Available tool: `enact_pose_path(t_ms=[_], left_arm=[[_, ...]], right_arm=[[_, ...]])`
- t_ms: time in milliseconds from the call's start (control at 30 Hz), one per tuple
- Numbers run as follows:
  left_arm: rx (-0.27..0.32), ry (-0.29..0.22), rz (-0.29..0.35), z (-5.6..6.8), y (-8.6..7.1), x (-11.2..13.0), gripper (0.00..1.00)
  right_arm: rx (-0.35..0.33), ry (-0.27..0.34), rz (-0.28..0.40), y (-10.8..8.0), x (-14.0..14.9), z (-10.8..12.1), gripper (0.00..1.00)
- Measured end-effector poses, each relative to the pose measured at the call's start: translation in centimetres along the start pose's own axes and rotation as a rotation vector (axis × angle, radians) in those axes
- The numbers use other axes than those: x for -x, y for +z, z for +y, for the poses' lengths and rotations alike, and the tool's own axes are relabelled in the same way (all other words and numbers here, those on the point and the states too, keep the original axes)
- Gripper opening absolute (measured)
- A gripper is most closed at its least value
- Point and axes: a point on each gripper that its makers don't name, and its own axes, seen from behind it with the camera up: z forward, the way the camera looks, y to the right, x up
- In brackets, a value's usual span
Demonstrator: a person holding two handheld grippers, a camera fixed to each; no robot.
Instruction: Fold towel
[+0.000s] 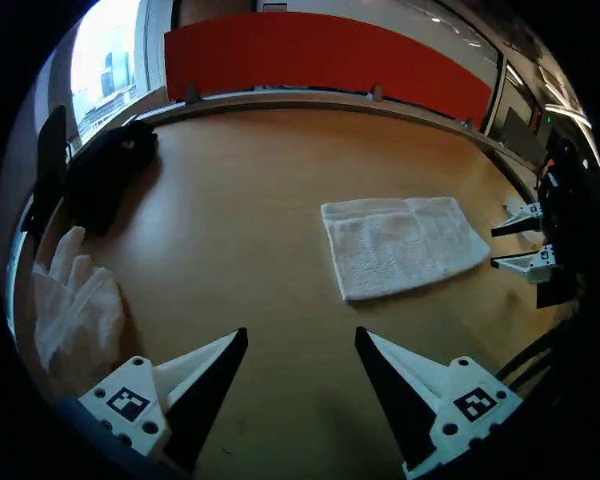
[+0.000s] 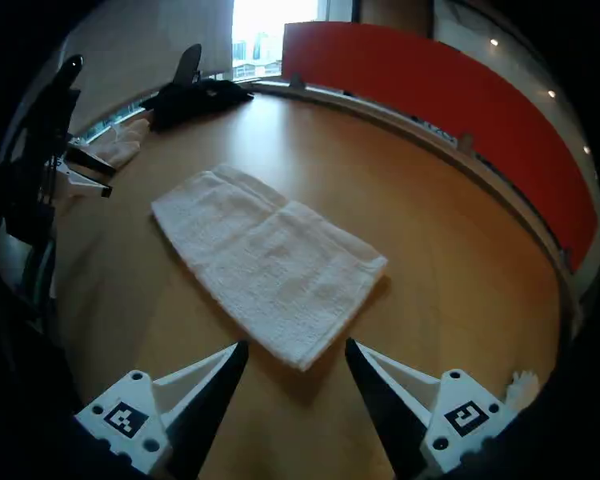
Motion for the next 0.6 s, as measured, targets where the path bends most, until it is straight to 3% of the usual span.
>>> enact_pose_path(t_ms=[100, 500, 600], left_arm=[[-0.007, -0.002, -0.003, -0.2, -0.2, 0.4, 1.0], [-0.012, -0.003, 0.001, -0.5, -0.8, 0.7, 1.0], [-0.009, 0.0, 0.002, -0.4, -0.9, 0.7, 1.0]], right_arm=[[-0.011, -0.012, -0.018, 0.1, 0.4, 0.0, 0.86], [-0.041, -0.048, -0.089, 0.3, 1.8, 0.3, 0.44], [-0.042, -0.044, -0.087, 0.3, 1.6, 0.5, 0.41]])
